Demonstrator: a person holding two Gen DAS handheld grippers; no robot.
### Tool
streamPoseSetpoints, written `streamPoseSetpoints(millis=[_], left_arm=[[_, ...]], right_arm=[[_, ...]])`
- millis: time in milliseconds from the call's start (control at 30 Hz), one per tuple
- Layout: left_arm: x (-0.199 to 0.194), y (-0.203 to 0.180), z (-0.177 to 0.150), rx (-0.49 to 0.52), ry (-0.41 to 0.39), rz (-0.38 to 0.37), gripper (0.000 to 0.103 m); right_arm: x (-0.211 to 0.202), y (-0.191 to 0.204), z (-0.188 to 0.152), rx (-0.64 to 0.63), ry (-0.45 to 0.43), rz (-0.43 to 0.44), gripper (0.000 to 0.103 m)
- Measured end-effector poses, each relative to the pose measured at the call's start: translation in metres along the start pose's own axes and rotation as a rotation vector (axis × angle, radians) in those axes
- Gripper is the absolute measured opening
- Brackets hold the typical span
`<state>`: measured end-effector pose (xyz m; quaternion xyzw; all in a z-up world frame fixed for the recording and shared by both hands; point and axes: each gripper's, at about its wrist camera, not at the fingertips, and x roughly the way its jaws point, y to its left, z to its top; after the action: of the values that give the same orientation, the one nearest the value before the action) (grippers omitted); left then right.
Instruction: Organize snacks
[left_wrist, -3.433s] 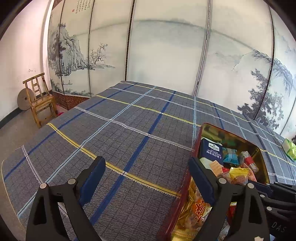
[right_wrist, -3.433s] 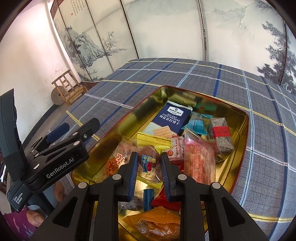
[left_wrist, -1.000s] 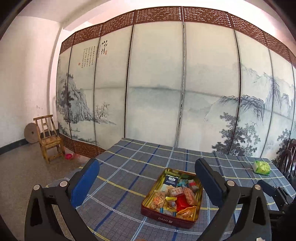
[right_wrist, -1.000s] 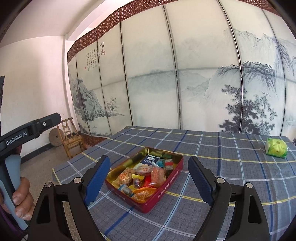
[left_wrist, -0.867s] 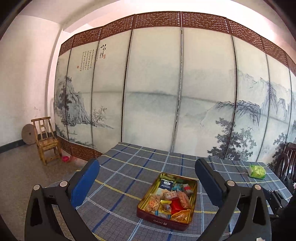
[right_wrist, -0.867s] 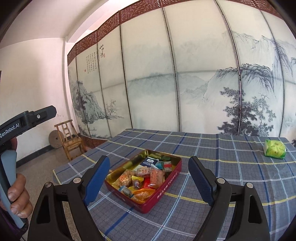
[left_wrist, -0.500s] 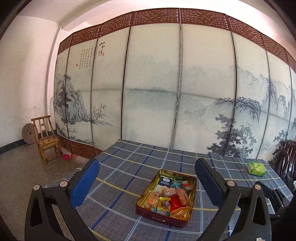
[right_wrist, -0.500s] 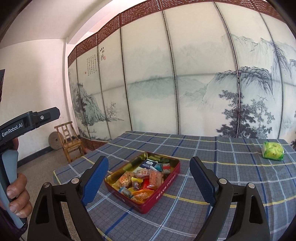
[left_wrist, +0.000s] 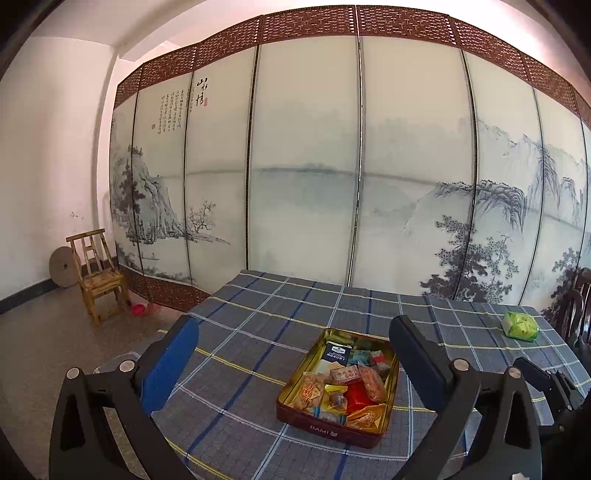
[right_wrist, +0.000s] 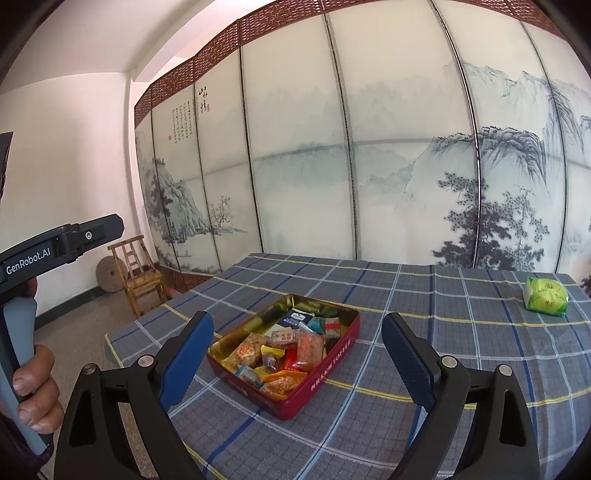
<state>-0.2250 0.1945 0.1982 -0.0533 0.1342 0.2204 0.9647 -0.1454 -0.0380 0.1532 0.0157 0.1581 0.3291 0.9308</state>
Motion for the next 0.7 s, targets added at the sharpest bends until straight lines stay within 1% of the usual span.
streamPoseSetpoints(millis=[233, 300, 367, 433, 500, 567, 600, 633, 700], left_arm=[[0.015, -0.005, -0.005, 0.022, 0.041, 0.013, 0.102], [0.021, -0.006, -0.007, 0.029, 0.052, 0.019, 0.102], [0.027, -0.007, -0.009, 0.037, 0.069, 0.022, 0.102], [0.035, -0.006, -0.01, 0.032, 0.083, 0.034, 0.102], [0.043, -0.006, -0.01, 0.029, 0.105, 0.042, 0.102], [0.051, -0.006, -0.011, 0.022, 0.128, 0.048, 0.102], [0.055, -0.007, -0.011, 0.022, 0.137, 0.05, 0.102], [0.06, -0.008, -0.012, 0.029, 0.147, 0.057, 0.102], [0.07, -0.012, -0.013, 0.044, 0.182, 0.073, 0.102]], right_arm=[[0.009, -0.012, -0.007, 0.01, 0.024, -0.016, 0.094], [0.016, -0.023, -0.011, 0.018, 0.044, -0.029, 0.095], [0.024, -0.043, -0.017, 0.022, 0.078, -0.07, 0.095], [0.032, -0.071, -0.025, 0.021, 0.124, -0.119, 0.096], [0.041, -0.107, -0.035, 0.018, 0.196, -0.202, 0.096], [0.045, -0.149, -0.046, 0.045, 0.257, -0.266, 0.096], [0.047, -0.172, -0.051, 0.062, 0.289, -0.313, 0.096], [0.05, -0.195, -0.057, 0.081, 0.334, -0.363, 0.096], [0.056, -0.241, -0.07, 0.134, 0.422, -0.429, 0.096]])
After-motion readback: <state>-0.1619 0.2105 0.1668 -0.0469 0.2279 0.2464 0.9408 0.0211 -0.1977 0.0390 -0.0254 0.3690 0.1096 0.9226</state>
